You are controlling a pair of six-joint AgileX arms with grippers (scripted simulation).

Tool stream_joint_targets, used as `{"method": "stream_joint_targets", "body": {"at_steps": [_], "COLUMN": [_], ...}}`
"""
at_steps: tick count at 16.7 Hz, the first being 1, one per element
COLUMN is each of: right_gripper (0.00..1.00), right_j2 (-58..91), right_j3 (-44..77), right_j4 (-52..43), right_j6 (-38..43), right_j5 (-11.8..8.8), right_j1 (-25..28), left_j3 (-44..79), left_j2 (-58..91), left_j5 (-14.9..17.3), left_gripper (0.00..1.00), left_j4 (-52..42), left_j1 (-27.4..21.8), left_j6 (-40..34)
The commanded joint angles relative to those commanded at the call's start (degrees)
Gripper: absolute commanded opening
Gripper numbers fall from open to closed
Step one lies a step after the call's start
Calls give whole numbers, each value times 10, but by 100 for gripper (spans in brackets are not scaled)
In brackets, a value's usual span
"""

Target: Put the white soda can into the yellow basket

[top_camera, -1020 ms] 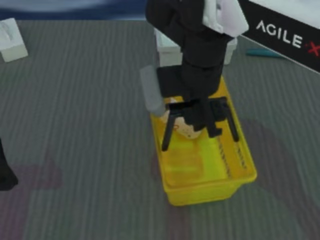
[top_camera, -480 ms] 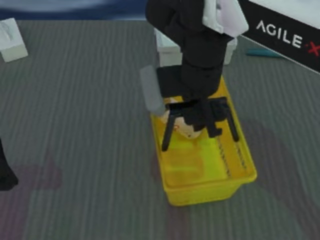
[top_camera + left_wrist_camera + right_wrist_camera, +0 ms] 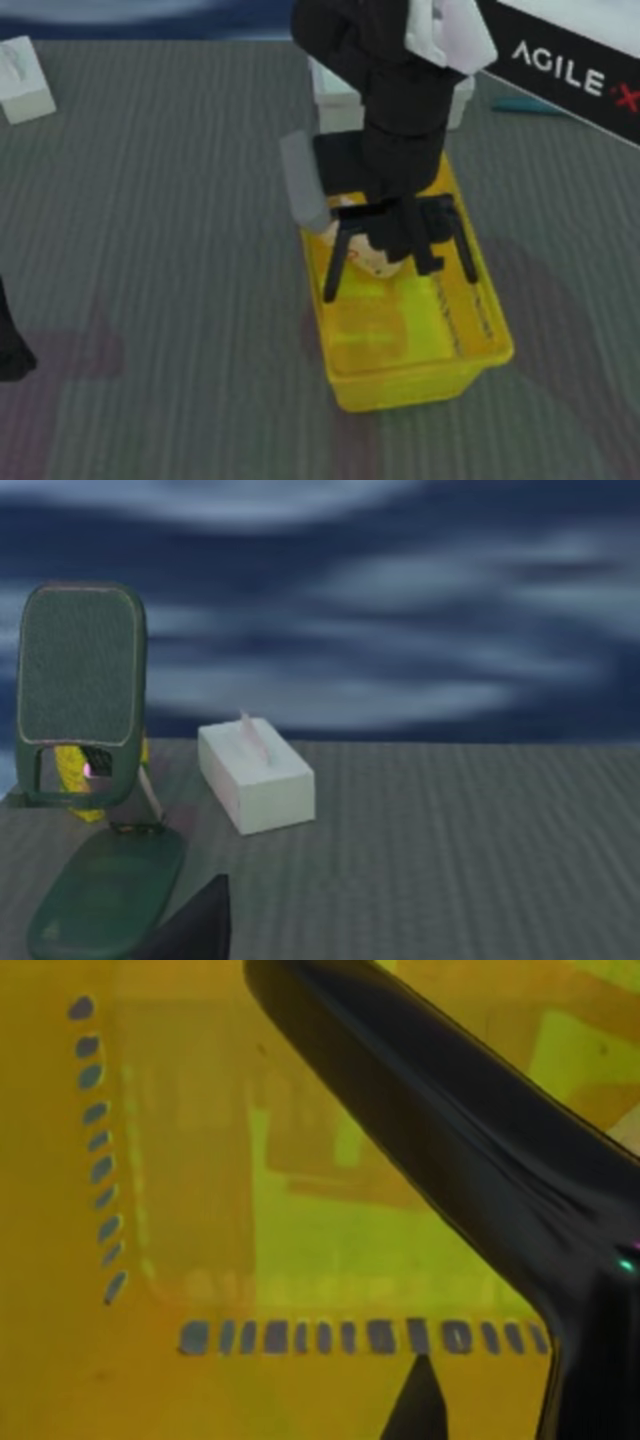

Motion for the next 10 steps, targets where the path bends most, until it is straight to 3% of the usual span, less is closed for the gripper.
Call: {"method": "stream_joint_targets", "body": {"at_steps": [10], "right_gripper": [0], "right_j2": [-11], "right_j3": [97], "right_j4": [-108], "right_j6": [-21], "right_j5": [0], "right_j1": [-17], "left_j3": [0], "left_j2": [0], "left_j5": [0], "left_gripper": [100], "left_j4": [0], "left_j1": [0], "left_j6": [0]}}
